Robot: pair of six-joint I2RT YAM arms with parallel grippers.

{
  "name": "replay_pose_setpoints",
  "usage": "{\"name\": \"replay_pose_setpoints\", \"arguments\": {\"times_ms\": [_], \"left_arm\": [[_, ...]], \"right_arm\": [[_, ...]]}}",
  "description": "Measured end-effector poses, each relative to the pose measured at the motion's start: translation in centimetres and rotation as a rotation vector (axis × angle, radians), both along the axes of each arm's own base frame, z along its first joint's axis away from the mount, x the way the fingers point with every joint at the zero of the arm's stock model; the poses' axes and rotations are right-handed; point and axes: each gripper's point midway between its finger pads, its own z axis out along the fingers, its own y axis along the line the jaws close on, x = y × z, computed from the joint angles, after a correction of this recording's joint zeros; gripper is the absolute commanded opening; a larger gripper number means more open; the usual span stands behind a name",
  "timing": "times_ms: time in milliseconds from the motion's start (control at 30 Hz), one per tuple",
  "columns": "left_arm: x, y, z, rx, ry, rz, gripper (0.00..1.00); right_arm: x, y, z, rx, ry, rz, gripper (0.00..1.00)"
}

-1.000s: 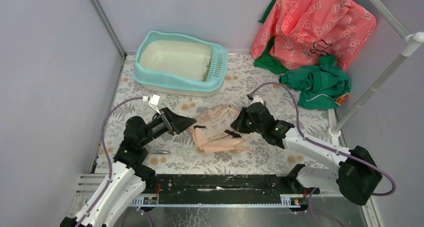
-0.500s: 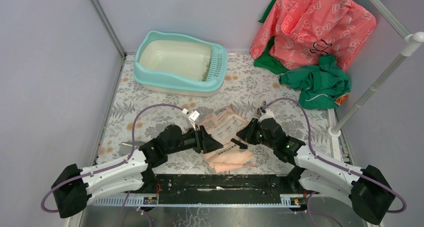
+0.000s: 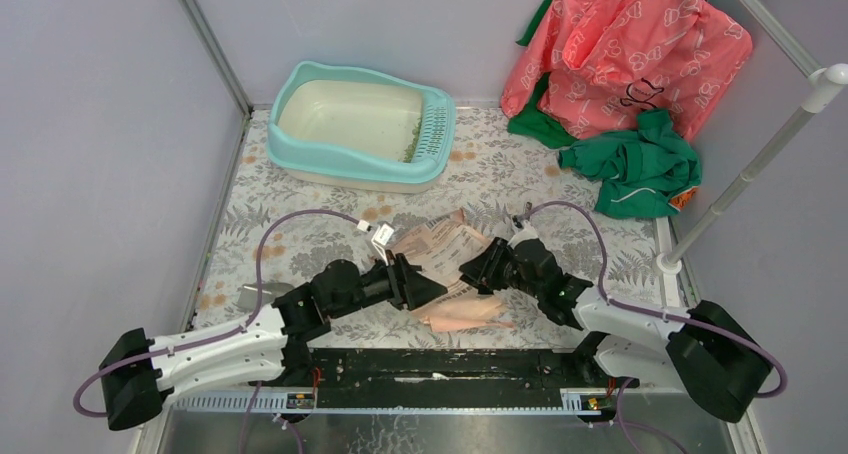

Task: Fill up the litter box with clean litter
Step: Open the cat litter bag at the center of the board.

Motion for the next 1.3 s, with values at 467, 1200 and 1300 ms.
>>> {"name": "replay_pose_setpoints", "arguments": {"times_ms": [467, 1200, 1300], "left_arm": [[1.4, 3.4, 3.0, 0.032, -0.102, 0.138, 0.56], [4.5, 13.2, 3.0, 0.209, -0.051, 0.571, 0.65], [4.5, 14.9, 2.7, 0.233, -0.029, 0.631, 0.65]], "right_arm": [[1.3, 3.2, 5.1, 0.185, -0.134, 0.073, 0.08], [4.2, 7.6, 9.7, 0.362, -0.293, 0.148, 0.04], [4.8, 8.6, 10.6, 0.376, -0.304, 0.168, 0.03]]}}
